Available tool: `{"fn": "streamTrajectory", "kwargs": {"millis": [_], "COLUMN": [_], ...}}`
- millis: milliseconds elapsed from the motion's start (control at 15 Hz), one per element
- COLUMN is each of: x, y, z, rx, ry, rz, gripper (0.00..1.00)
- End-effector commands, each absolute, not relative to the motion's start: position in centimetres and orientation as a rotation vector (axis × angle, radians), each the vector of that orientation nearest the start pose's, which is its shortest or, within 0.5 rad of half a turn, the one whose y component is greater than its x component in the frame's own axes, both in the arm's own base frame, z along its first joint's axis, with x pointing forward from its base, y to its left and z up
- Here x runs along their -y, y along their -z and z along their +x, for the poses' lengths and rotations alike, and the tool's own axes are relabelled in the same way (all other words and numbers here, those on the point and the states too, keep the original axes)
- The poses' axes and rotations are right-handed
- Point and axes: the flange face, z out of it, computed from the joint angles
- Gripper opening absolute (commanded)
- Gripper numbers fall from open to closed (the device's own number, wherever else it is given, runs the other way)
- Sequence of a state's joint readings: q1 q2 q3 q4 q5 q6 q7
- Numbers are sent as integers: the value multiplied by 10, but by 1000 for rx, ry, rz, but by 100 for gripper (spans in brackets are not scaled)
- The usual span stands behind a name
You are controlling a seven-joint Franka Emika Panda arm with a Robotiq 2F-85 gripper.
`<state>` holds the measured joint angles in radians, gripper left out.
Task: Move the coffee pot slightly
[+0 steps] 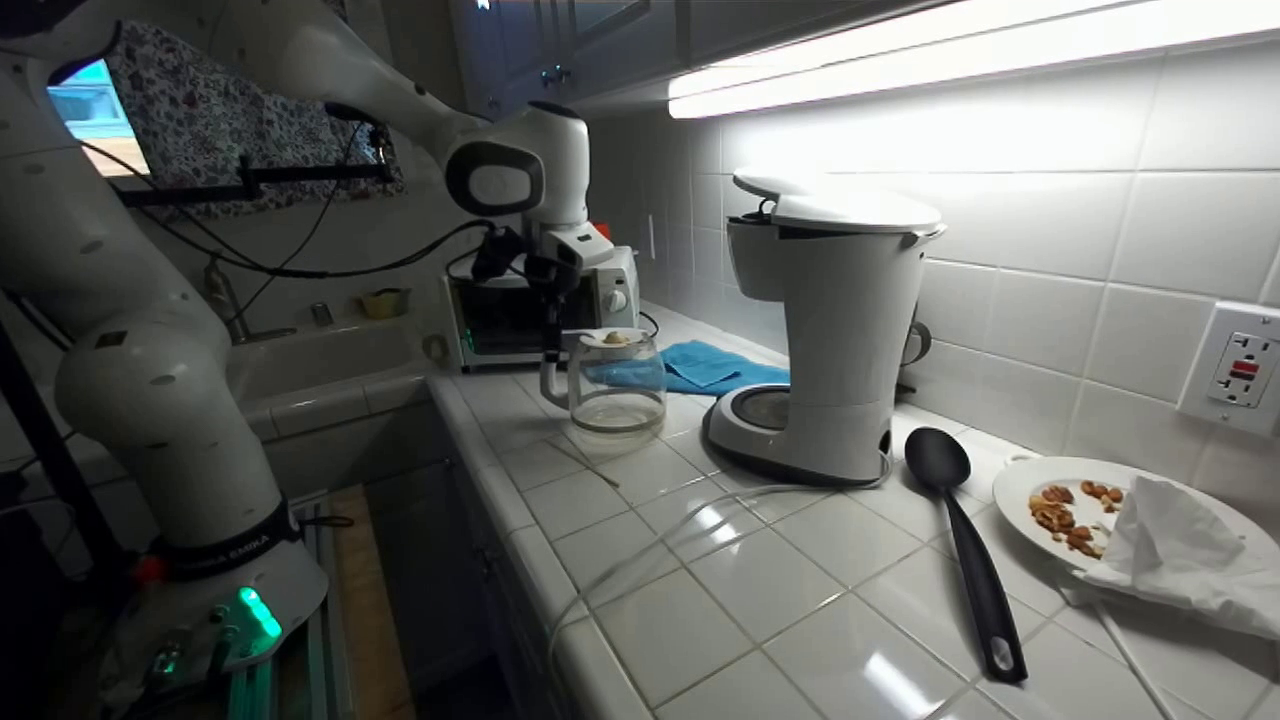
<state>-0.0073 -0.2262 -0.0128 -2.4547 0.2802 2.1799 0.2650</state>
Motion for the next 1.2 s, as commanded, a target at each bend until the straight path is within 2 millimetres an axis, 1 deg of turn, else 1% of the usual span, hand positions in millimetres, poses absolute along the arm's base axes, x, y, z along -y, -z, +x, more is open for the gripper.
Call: {"fn": "streamTrajectory", "kwargs": {"millis": [0, 200, 533, 733, 1133], "x": [8, 16, 25, 32, 54], "y": [-379, -379, -384, -381, -376], "z": [427, 419, 405, 398, 389], "rx": [-462, -313, -63, 65, 221], "ry": [-119, -135, -175, -171, -175], "rz": [-2896, -2939, -3014, -3000, -2921], "gripper": [9, 9, 9, 9, 9]}}
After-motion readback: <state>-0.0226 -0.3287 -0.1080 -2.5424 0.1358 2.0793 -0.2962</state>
